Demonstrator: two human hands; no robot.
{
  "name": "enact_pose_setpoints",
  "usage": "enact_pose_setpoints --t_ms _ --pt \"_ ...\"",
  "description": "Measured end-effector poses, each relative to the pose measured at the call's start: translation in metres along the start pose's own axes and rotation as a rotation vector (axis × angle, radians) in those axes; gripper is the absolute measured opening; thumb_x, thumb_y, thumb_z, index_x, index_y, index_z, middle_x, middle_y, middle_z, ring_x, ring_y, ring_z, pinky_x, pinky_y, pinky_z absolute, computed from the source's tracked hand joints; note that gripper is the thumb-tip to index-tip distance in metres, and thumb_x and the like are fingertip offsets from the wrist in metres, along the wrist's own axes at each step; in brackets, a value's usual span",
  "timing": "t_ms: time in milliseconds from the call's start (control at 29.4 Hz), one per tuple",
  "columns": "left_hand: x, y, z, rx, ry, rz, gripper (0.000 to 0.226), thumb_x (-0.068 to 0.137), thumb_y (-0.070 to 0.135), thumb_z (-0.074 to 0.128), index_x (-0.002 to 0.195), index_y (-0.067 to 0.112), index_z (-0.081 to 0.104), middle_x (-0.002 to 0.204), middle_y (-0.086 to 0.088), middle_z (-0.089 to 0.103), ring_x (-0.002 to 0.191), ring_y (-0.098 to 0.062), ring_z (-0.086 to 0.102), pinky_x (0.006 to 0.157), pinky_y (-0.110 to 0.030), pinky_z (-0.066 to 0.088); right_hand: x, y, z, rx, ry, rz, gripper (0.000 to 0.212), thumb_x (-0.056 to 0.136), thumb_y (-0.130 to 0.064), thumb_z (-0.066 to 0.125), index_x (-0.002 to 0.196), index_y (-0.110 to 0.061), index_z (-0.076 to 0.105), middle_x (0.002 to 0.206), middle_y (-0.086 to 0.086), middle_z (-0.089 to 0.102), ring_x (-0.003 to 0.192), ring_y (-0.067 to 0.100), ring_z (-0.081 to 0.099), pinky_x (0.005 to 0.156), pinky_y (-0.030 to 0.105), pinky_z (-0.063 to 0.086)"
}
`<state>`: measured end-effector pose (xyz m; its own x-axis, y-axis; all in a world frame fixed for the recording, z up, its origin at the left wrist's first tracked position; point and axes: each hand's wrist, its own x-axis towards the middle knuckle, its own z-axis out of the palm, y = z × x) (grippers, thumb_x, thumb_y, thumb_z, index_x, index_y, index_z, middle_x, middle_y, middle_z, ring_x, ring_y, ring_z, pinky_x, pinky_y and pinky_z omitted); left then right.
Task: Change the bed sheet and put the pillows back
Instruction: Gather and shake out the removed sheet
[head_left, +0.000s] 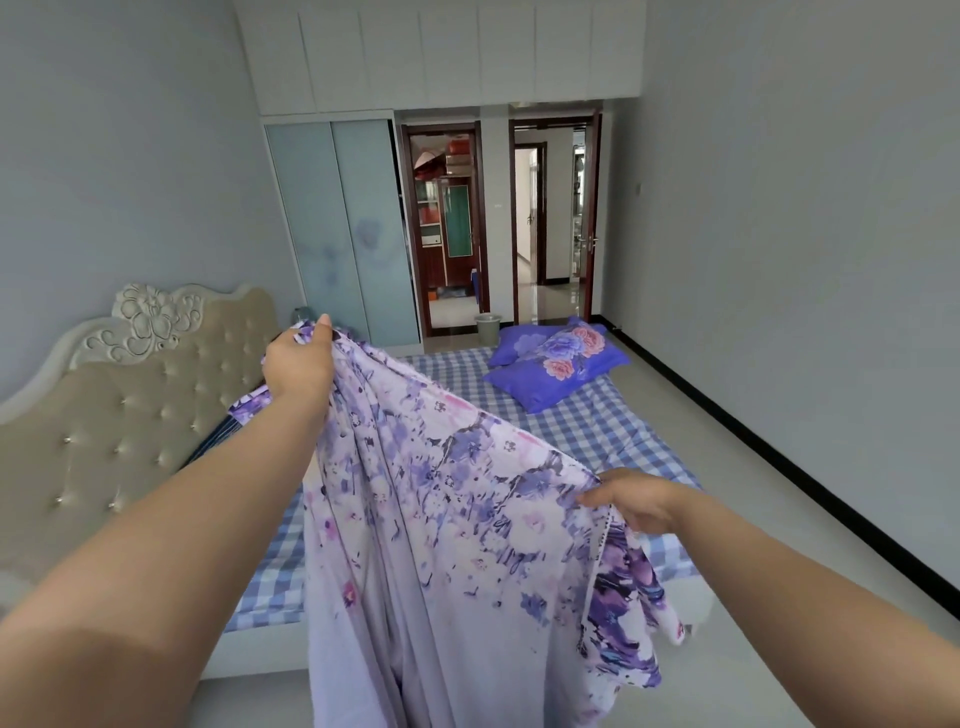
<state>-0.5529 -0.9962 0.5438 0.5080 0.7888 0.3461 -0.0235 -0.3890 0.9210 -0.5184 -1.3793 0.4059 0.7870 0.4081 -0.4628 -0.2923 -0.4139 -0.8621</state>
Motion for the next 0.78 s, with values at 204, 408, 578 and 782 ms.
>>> enact_pose_setpoints --t_ms 204,408,578,782 --pt "-0.001 -0.007 0.0 -0.029 0.011 -0.024 0.043 0.086 0.051 0.057 0.077 0.01 0.05 0.06 0.0 0.045 0.067 -0.024 0.044 0.063 -0.028 0.034 -0.001 0.0 -0.01 -0.012 -0.082 0.084 0.073 0.085 -0.03 0.069 0.145 -0.01 0.033 0.152 0.009 0.031 0.135 0.028 0.037 0.106 0.04 0.035" --pt "-0.001 -0.004 -0.001 -0.018 0.053 -0.012 0.046 0.088 0.054 0.053 0.071 0.013 0.044 0.06 0.0 0.043 0.066 -0.024 0.044 0.051 -0.029 0.029 -0.014 -0.047 -0.009 -0.171 0.767 -0.414 0.015 0.095 -0.021 0.054 0.086 -0.01 0.056 0.082 0.009 0.058 0.081 0.024 0.055 0.066 0.025 0.035" --pt "0.017 0.003 -0.002 -0.148 0.011 -0.022 0.038 0.088 0.053 0.053 0.077 0.017 0.051 0.066 0.002 0.047 0.072 -0.022 0.047 0.066 -0.028 0.036 -0.053 -0.145 -0.024 0.03 1.215 -0.99 0.017 0.095 -0.028 0.042 0.078 -0.032 0.043 0.069 -0.014 0.047 0.064 0.003 0.043 0.059 0.023 0.032" --pt "0.034 0.016 -0.018 -0.125 0.307 -0.005 0.05 0.09 0.057 0.046 0.103 0.011 0.06 0.103 -0.012 0.065 0.098 -0.029 0.059 0.078 -0.03 0.04 -0.031 -0.152 -0.045 -0.586 0.798 -0.526 0.032 0.097 -0.016 0.047 0.065 -0.017 0.05 0.073 0.004 0.05 0.075 0.02 0.045 0.066 0.023 0.031"
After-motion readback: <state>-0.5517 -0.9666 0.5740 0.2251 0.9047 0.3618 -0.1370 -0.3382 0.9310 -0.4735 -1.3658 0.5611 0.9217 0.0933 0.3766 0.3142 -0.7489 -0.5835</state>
